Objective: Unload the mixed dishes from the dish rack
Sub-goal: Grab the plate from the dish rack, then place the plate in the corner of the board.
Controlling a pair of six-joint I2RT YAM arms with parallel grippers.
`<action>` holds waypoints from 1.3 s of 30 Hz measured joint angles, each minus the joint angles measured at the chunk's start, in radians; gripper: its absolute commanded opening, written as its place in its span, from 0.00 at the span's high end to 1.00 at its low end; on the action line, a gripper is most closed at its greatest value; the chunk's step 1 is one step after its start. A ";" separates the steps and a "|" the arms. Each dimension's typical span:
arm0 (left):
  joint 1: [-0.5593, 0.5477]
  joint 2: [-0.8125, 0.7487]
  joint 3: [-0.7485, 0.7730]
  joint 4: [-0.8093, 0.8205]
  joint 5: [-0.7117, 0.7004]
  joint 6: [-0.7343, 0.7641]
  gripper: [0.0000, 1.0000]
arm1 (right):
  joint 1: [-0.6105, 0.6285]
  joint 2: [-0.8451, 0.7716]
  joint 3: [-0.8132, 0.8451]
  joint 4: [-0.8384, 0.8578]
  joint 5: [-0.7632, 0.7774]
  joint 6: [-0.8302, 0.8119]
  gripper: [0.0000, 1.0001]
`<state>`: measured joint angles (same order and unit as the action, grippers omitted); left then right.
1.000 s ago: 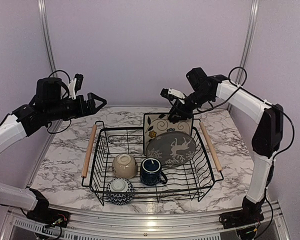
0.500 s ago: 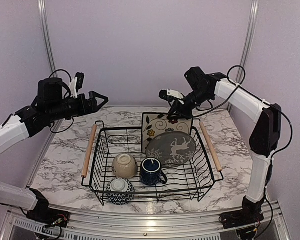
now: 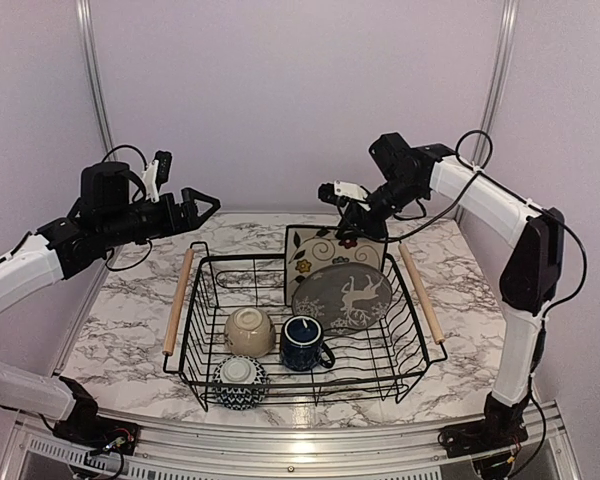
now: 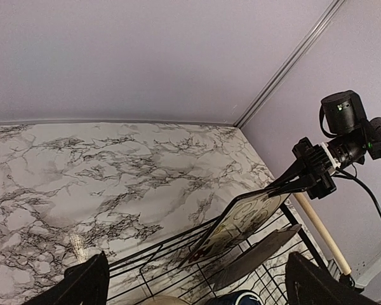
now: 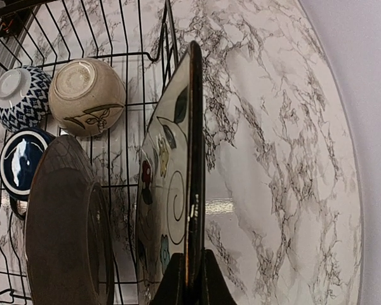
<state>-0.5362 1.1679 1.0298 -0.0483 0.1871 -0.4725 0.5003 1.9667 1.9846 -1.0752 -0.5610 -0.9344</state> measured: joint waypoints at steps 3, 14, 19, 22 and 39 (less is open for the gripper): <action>0.000 0.004 0.000 0.000 0.000 0.000 0.01 | 0.000 -0.004 0.000 -0.007 0.006 -0.004 1.00; -0.001 0.007 -0.018 0.018 0.000 -0.016 0.01 | 0.000 -0.066 -0.005 -0.013 -0.004 0.014 1.00; -0.002 0.006 -0.019 0.021 0.000 -0.019 0.01 | 0.000 -0.129 -0.016 0.012 -0.041 0.072 1.00; -0.004 0.006 -0.019 0.021 0.000 -0.022 0.01 | -0.002 -0.154 -0.024 0.043 -0.051 0.119 1.00; -0.006 0.008 -0.019 0.029 -0.003 -0.038 0.01 | -0.107 -0.283 -0.286 0.483 -0.108 0.734 1.00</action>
<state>-0.5426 1.1755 1.0107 -0.0196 0.1844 -0.5106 0.3935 1.6836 1.6985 -0.5919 -0.6685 -0.2005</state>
